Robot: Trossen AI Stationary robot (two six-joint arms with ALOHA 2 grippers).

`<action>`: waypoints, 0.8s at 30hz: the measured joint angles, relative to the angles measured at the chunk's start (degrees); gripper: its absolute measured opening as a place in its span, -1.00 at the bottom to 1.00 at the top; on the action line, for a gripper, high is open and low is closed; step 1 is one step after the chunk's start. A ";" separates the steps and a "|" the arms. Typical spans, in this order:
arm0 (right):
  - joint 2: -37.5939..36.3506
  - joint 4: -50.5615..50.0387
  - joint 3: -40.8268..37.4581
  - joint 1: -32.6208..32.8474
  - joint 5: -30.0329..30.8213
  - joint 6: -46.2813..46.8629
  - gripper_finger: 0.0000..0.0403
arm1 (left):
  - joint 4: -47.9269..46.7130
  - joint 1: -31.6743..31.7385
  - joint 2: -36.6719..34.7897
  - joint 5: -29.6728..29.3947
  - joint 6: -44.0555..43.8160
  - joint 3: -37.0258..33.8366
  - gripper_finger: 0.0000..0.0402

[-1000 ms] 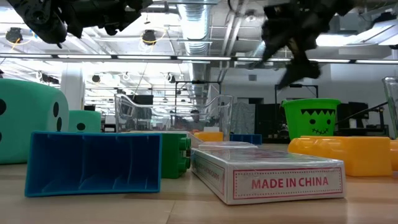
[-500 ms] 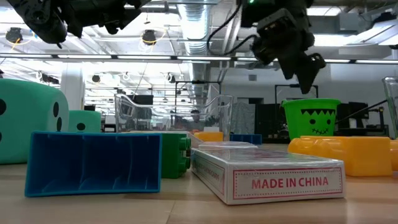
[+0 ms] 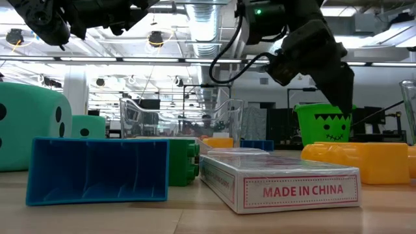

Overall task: Pick & Place Toys
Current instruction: Put the yellow game piece into the top transparent bin

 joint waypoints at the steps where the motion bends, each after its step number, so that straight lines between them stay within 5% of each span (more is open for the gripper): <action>1: 0.00 0.13 -0.19 0.49 0.53 0.86 0.55 | 0.04 0.00 0.00 0.00 -0.07 0.00 0.57; 24: 0.00 8.97 -10.08 6.03 0.06 10.70 0.55 | 0.12 -0.09 0.00 -0.02 -0.59 0.00 0.57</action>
